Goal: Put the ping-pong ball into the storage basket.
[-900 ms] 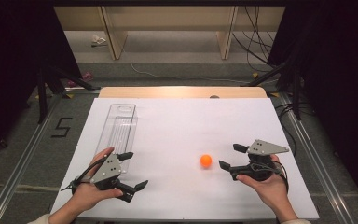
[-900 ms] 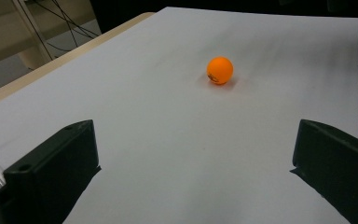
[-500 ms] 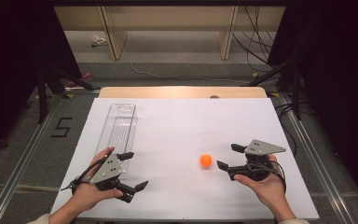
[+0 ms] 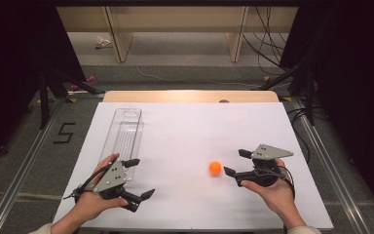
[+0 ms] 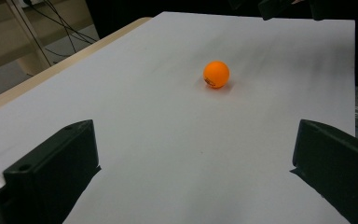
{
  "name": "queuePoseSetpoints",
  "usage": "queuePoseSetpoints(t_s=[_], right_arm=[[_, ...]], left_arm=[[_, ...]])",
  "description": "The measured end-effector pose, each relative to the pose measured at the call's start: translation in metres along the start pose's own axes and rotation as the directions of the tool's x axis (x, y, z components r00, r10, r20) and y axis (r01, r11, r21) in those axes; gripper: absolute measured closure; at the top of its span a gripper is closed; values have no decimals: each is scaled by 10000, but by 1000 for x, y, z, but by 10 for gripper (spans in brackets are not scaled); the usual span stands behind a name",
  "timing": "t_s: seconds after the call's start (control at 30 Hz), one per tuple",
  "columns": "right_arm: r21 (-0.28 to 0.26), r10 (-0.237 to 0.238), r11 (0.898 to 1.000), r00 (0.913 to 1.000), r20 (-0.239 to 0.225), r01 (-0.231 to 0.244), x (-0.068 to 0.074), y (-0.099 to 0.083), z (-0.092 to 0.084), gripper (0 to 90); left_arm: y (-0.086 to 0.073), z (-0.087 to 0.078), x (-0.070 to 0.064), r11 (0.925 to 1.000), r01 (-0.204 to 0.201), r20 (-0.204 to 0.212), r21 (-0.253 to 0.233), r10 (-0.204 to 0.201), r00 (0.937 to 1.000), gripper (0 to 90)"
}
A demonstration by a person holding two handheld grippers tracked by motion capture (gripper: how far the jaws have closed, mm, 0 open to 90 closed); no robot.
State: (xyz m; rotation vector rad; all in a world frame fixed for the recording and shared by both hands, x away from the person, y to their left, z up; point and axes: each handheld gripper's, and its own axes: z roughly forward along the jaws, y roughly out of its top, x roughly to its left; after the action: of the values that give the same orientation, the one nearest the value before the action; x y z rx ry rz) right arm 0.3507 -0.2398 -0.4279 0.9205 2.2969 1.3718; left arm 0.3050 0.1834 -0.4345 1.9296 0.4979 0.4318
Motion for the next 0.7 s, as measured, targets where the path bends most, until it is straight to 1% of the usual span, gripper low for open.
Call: queuePoseSetpoints(t_s=[0.03, 0.13, 0.17, 0.33, 0.37, 0.43, 0.53, 0.57, 0.6, 0.7], right_arm=[[131, -56, 9999, 10000, -46, 57, 0, 0, 5, 166], [284, -122, 9995, 9999, 13, 122, 0, 0, 9, 168], [421, -193, 9989, 9998, -13, 194, 0, 0, 13, 169], [516, -200, 9985, 9998, -46, 202, -1, -1, 19, 168], [629, -193, 9978, 9998, -34, 195, 0, 0, 23, 169], [659, -209, 9976, 9998, -30, 211, 0, 0, 25, 169], [877, -272, 9957, 9995, -131, 282, 1, 0, 32, 170], [1009, -315, 9944, 9994, -169, 330, 2, 0, 38, 171], [1009, -315, 9944, 9994, -169, 330, 2, 0, 38, 171], [1197, -389, 9919, 9989, -246, 416, 3, 0, 46, 174]], left_arm=[[0, 0, 0, 10000, 2, 5, -16, -2, 10000, 0], [0, 0, 0, 10000, 14, 42, -29, -13, 10000, 0], [0, 0, 0, 10000, -14, 72, -18, 14, 10000, 0], [1, -1, 0, 10000, -53, 71, -51, 53, 10000, 0], [1, 0, 0, 10000, -85, 63, -31, 85, 9999, 0], [1, 0, -1, 10000, -39, 65, -38, 40, 10000, 0], [1, 0, 0, 10000, -44, 84, -45, 44, 10000, 0], [0, 0, 0, 10000, -20, 82, -38, 21, 10000, 0], [0, 0, 0, 10000, -20, 82, -38, 21, 10000, 0], [1, -1, -1, 10000, -26, 87, -60, 26, 10000, 0]])
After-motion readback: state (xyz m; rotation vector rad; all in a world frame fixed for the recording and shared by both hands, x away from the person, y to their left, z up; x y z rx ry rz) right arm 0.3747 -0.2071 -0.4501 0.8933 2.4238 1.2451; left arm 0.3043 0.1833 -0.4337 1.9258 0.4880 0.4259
